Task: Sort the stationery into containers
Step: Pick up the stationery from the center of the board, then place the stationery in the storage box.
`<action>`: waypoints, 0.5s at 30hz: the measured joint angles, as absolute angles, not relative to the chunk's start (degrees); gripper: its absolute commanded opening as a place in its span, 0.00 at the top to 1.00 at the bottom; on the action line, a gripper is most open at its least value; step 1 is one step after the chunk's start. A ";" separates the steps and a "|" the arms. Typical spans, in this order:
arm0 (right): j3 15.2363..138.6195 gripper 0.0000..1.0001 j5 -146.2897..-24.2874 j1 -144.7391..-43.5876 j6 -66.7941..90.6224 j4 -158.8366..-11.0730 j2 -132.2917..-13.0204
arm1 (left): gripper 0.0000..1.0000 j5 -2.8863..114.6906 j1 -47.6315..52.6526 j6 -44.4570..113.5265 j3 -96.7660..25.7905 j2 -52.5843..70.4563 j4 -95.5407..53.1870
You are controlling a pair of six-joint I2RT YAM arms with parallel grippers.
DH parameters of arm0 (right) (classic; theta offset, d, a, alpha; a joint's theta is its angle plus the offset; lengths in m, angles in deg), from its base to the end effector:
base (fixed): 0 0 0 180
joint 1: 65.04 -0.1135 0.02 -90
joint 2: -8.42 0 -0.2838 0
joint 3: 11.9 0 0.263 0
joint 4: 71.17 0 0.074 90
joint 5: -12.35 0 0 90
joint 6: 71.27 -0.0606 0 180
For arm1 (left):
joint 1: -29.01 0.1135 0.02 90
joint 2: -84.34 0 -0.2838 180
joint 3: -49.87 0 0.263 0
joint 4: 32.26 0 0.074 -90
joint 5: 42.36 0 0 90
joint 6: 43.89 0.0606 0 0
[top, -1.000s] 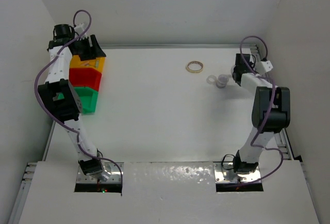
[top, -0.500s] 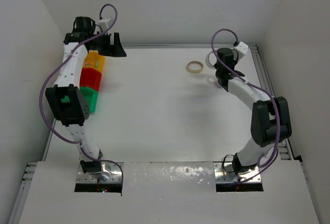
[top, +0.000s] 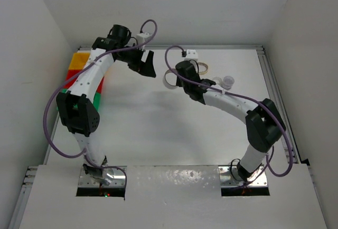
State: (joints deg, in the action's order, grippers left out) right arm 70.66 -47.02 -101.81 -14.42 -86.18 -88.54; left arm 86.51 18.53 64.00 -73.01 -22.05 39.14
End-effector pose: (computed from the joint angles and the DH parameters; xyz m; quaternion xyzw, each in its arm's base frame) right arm 0.3541 0.2261 0.2679 0.1069 0.8366 0.0919 0.5294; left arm 0.4080 -0.1141 0.3613 0.3176 0.8472 -0.2982 0.3042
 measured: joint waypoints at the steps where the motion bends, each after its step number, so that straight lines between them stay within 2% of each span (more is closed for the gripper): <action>1: 71.36 1.00 -47.23 -102.86 -14.40 -86.34 -89.55 | 0.14 86.69 17.46 64.05 -71.98 -21.81 39.38; 11: 71.49 1.00 -43.87 -110.79 -12.89 -81.53 -90.99 | 0.14 90.10 13.94 59.59 -65.05 -21.54 37.83; 14: 70.07 1.00 -42.14 -112.50 -12.25 -77.81 -90.66 | 0.19 90.23 13.98 58.19 -64.96 -21.54 36.35; 15: 69.37 1.00 -41.64 -112.91 -12.06 -76.83 -90.47 | 0.27 90.29 13.98 57.82 -64.90 -21.57 35.93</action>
